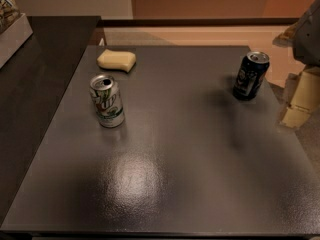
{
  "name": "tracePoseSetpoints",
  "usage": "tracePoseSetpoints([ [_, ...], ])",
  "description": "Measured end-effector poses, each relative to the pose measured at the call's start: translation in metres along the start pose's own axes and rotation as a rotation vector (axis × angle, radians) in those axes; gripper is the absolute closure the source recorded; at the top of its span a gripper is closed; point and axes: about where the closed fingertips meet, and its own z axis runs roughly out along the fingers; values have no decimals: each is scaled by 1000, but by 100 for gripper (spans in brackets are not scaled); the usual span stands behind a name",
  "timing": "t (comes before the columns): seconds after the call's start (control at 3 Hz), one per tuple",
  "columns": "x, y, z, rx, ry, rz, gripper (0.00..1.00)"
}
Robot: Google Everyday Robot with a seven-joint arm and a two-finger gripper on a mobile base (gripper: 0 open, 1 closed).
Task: Move pepsi can near 7up can
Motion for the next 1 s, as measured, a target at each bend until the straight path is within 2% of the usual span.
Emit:
tracePoseSetpoints([
  [0.67,2,-8,1,10,-18,19,0],
  [1.0,7,-30,7,40,-61,63,0],
])
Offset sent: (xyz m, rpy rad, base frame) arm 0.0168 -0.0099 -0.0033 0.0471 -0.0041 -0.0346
